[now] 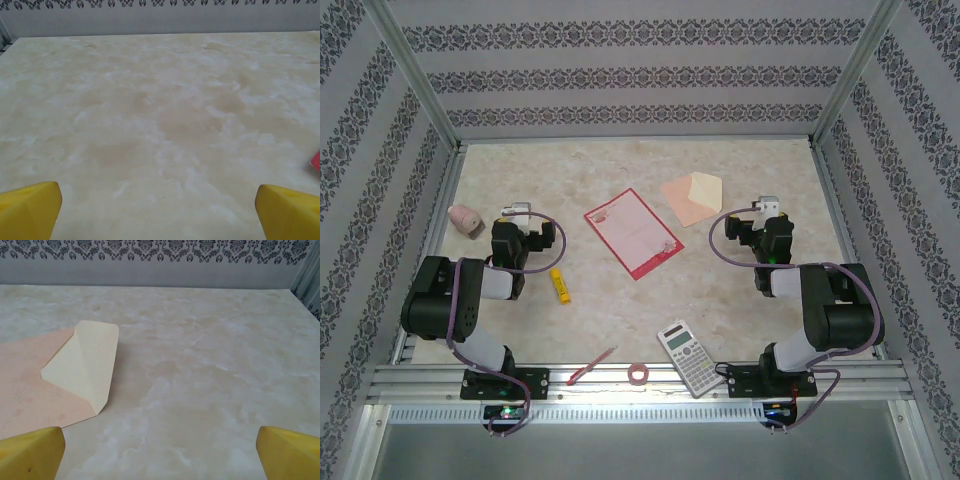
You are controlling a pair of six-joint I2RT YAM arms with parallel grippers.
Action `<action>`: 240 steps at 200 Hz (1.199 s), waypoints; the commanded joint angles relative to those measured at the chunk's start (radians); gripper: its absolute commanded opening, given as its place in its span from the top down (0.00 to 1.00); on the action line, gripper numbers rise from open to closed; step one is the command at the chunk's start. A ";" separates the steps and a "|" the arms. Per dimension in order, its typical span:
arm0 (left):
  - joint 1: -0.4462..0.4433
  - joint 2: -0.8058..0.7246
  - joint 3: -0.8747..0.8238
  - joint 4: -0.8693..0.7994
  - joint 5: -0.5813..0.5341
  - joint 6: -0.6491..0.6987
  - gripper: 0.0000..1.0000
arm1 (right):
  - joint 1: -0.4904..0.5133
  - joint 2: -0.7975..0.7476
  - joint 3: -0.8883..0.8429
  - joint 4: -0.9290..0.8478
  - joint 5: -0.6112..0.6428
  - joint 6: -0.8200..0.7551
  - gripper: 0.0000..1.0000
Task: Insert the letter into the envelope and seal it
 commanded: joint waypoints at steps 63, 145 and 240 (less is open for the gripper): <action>0.009 -0.021 -0.013 -0.008 -0.006 0.010 0.00 | 0.013 -0.021 -0.013 0.003 0.015 0.015 0.02; 0.010 -0.021 -0.015 -0.006 -0.017 0.005 0.01 | 0.010 -0.023 -0.013 0.003 0.016 0.019 0.02; 0.009 -0.178 0.122 -0.367 -0.081 -0.019 0.00 | 0.002 -0.036 -0.012 0.001 -0.001 0.027 0.02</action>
